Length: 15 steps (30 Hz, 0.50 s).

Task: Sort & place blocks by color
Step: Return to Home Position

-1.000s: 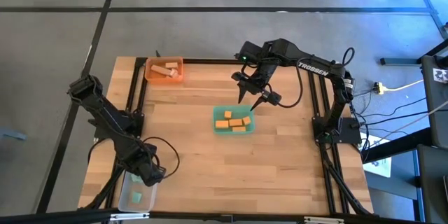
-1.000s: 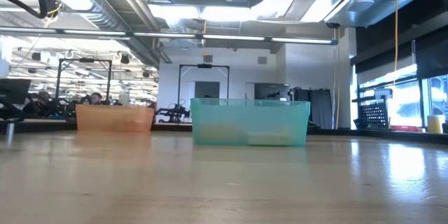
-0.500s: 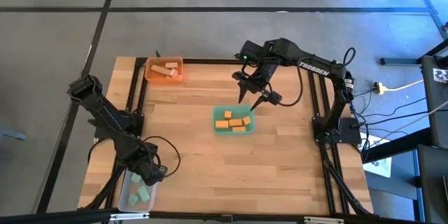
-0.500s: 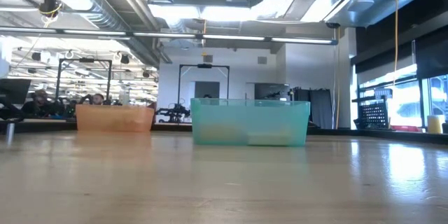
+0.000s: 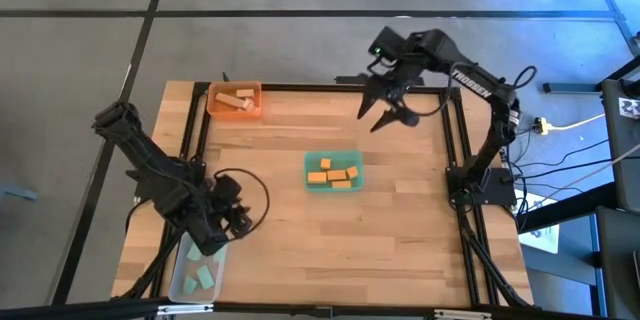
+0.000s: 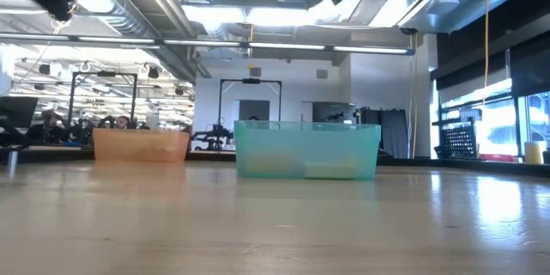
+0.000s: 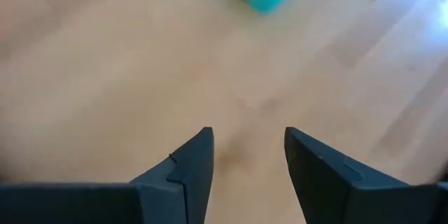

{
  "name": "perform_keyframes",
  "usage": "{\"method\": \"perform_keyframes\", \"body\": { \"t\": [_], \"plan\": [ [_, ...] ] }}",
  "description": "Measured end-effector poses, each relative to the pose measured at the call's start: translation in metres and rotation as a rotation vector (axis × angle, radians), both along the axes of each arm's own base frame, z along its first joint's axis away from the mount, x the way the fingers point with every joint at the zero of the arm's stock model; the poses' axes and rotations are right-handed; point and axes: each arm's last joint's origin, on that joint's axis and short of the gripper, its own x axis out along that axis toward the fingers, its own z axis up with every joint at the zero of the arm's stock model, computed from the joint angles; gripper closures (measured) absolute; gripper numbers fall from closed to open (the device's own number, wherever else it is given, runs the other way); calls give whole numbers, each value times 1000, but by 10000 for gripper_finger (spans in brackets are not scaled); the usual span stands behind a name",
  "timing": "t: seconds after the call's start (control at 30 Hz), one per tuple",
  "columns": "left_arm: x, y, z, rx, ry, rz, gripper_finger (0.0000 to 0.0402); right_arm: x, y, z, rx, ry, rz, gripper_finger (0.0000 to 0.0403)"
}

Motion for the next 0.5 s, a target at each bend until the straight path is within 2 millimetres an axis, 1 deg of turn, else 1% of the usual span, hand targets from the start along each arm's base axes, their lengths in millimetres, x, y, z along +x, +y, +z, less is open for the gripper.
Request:
{"method": "perform_keyframes", "body": {
  "t": [0.07,0.2,0.3,0.5],
  "plan": [
    [1,10,4,113,25,-49,237,-7,-7,5,0,-12,-49,157],
    [-7,40,10,251,163,-64,253,-19,-16,12,-20,-44,-94,157],
    [-16,60,22,307,186,-97,285,-21,-19,12,-22,-46,-107,157],
    [-47,92,50,354,66,-187,369,-20,-19,13,-23,-49,-103,157]
  ]
}}
